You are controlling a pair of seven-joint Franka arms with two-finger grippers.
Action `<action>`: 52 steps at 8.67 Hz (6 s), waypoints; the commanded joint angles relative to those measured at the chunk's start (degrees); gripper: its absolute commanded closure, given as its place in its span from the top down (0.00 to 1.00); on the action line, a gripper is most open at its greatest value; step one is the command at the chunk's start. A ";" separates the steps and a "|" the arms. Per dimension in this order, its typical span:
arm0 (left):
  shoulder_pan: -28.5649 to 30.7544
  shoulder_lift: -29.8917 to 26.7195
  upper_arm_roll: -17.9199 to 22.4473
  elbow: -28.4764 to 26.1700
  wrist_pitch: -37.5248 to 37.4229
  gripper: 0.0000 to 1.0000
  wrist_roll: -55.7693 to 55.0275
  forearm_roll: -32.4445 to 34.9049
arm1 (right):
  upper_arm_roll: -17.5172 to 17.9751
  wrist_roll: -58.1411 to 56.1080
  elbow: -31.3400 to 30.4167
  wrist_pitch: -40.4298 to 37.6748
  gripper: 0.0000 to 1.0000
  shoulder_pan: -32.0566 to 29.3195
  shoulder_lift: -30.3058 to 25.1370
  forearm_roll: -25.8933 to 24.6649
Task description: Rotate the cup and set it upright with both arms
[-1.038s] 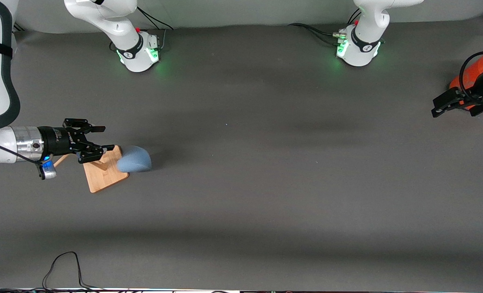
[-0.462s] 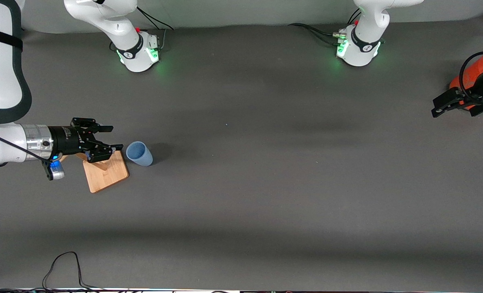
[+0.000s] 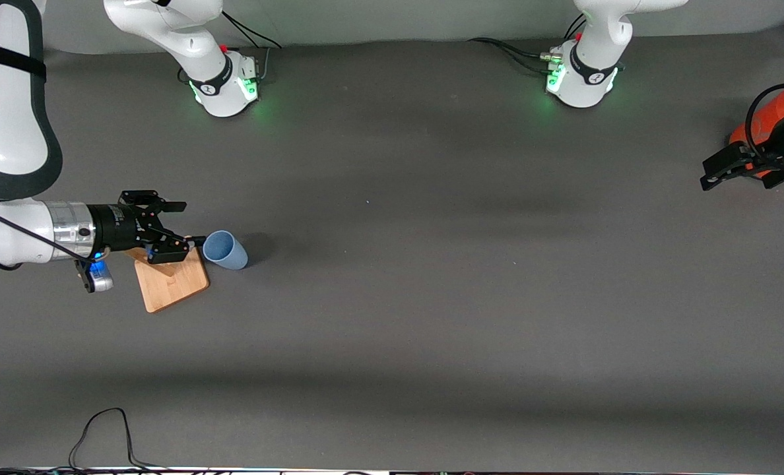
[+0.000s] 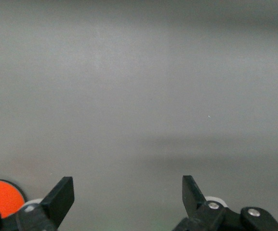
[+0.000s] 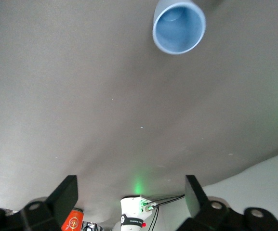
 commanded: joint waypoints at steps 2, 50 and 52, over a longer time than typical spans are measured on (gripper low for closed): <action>0.21 -0.60 -0.24 -0.43 0.32 1.00 -0.44 -0.24 | -0.32 -7.51 -0.06 3.62 1.00 1.76 2.53 -2.27; -0.84 1.78 -0.68 -1.04 1.73 1.00 -3.26 -3.49 | -8.57 -8.06 5.92 35.19 1.00 38.94 15.82 -17.14; -0.93 1.86 -0.68 -1.30 2.43 1.00 -4.13 -5.24 | -13.39 -10.94 5.92 35.09 1.00 38.77 14.50 -17.14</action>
